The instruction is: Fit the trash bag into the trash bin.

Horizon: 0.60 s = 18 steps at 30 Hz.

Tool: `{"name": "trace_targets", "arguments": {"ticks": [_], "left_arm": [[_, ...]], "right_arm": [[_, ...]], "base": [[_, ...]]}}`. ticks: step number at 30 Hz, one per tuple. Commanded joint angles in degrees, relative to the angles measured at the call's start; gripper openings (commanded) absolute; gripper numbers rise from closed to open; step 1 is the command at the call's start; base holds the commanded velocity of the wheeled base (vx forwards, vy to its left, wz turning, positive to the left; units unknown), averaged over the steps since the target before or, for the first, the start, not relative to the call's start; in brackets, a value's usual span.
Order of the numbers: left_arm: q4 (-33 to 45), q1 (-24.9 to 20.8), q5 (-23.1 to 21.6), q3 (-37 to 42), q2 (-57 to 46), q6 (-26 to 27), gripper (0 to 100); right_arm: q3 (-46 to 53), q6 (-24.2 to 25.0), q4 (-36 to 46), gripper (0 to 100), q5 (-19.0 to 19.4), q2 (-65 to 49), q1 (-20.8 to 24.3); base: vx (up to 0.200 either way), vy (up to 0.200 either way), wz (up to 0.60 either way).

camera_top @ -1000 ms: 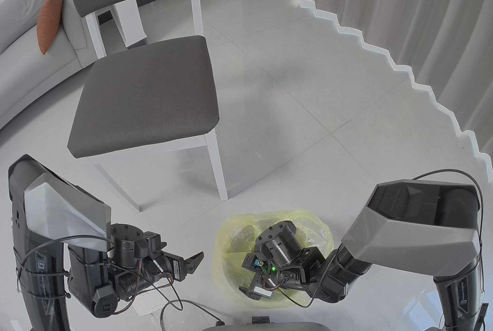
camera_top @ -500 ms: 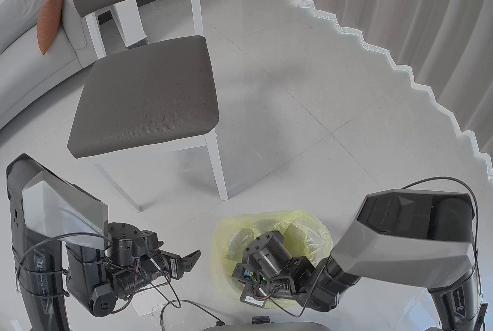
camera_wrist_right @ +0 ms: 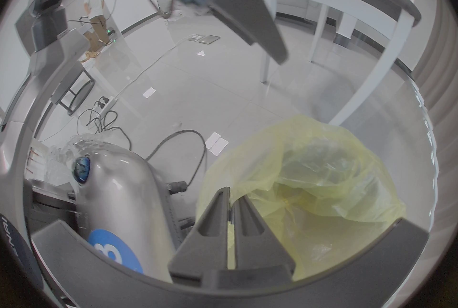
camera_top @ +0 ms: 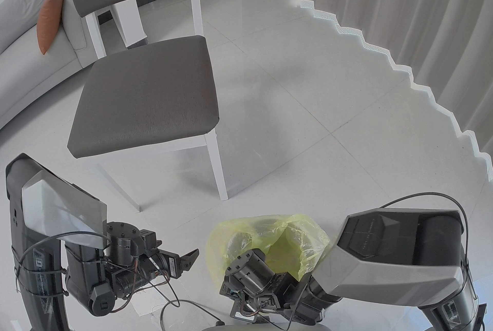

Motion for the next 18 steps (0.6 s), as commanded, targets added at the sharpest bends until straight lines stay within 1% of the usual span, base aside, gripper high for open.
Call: {"name": "trace_targets", "arguments": {"ticks": [1,2,3,5,7,16,17,18], "left_arm": [[-1.02,0.77,-0.06,-0.17,0.18,-0.06,100],[-1.02,0.85,-0.15,-0.17,0.18,-0.06,100],[-1.02,0.85,-0.15,-0.26,0.27,-0.06,100],[-1.02,0.85,-0.15,-0.35,0.27,-0.06,100],[-1.02,0.94,-0.15,-0.35,0.18,-0.06,100],[-1.02,0.94,-0.06,-0.52,-0.17,-0.06,100],[-1.02,0.94,-0.06,-0.52,-0.17,-0.06,100],[-1.02,0.94,-0.06,-0.52,-0.26,-0.15,100]], "right_arm": [[-4.66,0.71,5.79,0,0.22,1.78,-1.27],[-5.1,0.8,6.4,0,0.22,1.78,-1.27],[-6.5,1.24,8.78,0,0.66,1.87,-1.45],[-8.09,1.59,11.24,0,2.42,2.05,-1.8],[-9.32,1.85,12.38,0,3.3,2.4,-1.88],[-11.51,1.94,14.75,0,3.82,2.93,-2.32],[-11.51,1.94,14.75,100,3.82,2.93,-2.32],[-11.43,1.68,14.84,100,3.82,2.84,-2.32]], "base": [[0.0,0.0,0.0],[0.0,0.0,0.0],[0.0,0.0,0.0],[0.0,0.0,0.0],[0.0,0.0,0.0],[0.0,0.0,0.0],[0.0,0.0,0.0],[0.0,0.0,0.0]]}}
